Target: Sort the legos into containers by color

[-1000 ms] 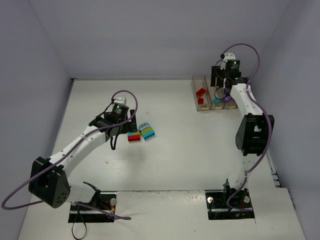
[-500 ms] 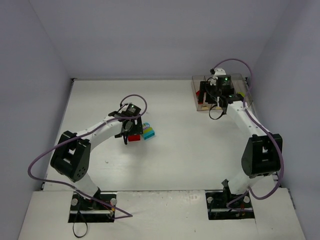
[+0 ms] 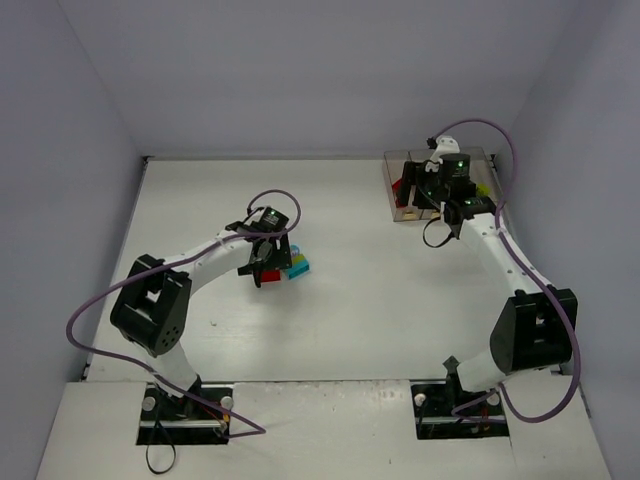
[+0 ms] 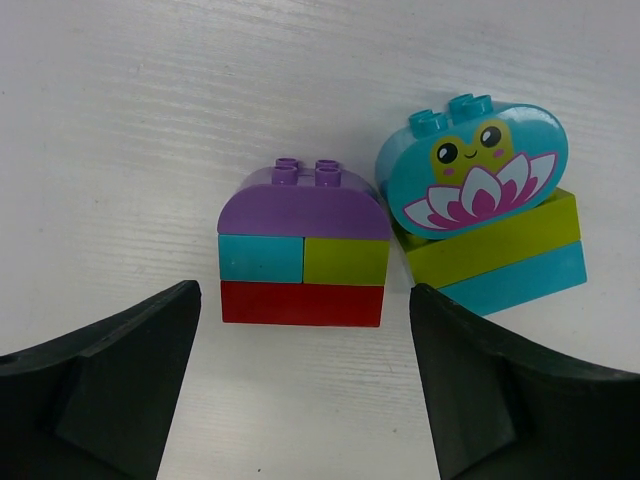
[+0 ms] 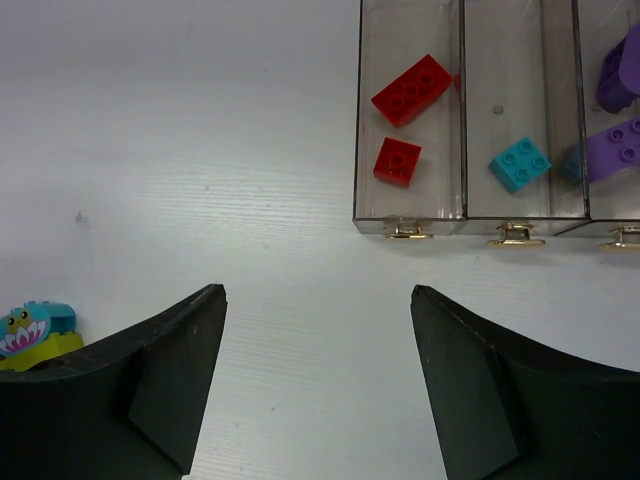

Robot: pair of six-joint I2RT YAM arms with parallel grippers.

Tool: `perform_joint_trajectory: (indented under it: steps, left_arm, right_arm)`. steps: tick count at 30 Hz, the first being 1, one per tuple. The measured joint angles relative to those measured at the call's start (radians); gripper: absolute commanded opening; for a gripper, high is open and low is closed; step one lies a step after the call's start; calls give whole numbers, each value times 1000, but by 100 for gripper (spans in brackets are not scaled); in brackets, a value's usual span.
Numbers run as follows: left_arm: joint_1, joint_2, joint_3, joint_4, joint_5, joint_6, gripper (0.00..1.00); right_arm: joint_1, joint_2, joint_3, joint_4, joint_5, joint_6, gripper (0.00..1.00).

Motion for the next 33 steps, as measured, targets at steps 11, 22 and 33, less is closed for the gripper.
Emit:
perform_joint_trajectory:
  steps: [11, 22, 33]
  left_arm:
    - [-2, 48, 0, 17, -11, -5, 45]
    - [-7, -37, -78, 76, -20, 79, 0]
    - [-24, -588, -300, 389, 185, 592, 0]
  right_arm:
    - [13, -1, -26, 6, -8, 5, 72]
    - [52, -11, -20, 0, -117, 14, 68]
    - [252, 10, 133, -43, -414, 200, 74]
